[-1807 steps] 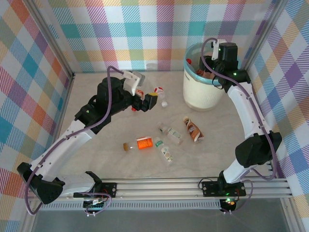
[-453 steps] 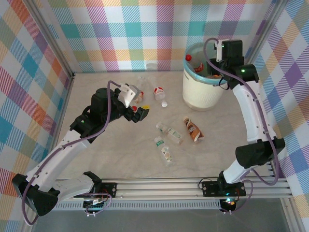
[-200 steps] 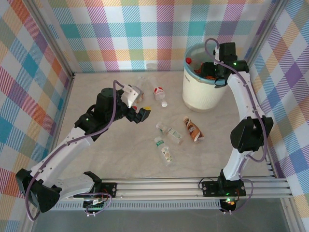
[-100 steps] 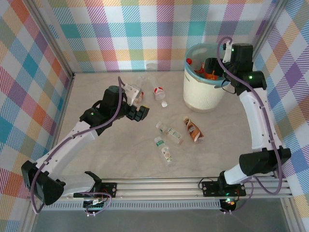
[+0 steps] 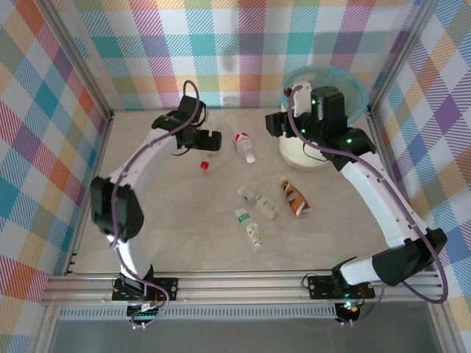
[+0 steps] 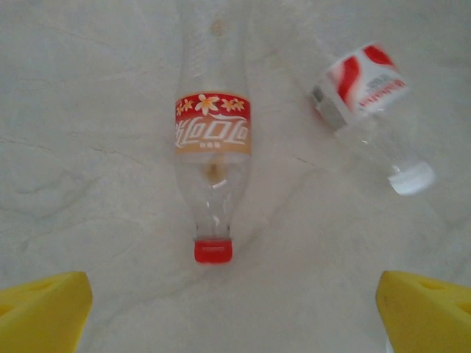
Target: Put the plastic bottles in the bin
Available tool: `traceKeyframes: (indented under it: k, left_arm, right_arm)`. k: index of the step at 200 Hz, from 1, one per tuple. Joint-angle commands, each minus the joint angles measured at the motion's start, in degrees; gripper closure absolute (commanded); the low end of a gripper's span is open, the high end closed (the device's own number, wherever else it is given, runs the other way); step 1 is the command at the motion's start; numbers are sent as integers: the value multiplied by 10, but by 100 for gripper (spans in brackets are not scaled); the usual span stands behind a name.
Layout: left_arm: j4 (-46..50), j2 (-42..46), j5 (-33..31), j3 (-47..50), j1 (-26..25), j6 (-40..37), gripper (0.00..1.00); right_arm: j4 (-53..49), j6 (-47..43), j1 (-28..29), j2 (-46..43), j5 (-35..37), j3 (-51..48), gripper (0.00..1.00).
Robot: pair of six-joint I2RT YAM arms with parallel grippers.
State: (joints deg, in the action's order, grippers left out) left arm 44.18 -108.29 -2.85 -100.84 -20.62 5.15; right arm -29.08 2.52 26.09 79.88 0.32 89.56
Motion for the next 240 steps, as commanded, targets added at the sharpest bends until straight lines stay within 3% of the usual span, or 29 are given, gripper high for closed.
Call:
traceKeyframes:
  k: [1, 31, 55, 113, 175, 240]
  left_arm:
    - [47, -75, 43, -73, 15, 27, 3]
    - [62, -178, 55, -163, 21, 28, 6]
    - [89, -244, 18, -228, 22, 25, 8]
    - [102, -315, 54, -284, 28, 22, 16]
    - [98, -309, 62, -282, 34, 8, 35]
    - [39, -199, 52, -189, 38, 0, 41]
  right_arm:
    - [31, -1, 8, -23, -19, -23, 18]
    - [30, 1, 9, -46, -13, -50, 17]
    - [28, -5, 9, -66, -9, -68, 17]
    - [26, -19, 9, -82, 0, -81, 16]
    - [31, -15, 9, -82, -6, -77, 15]
    - [34, -25, 9, -91, 8, -77, 15]
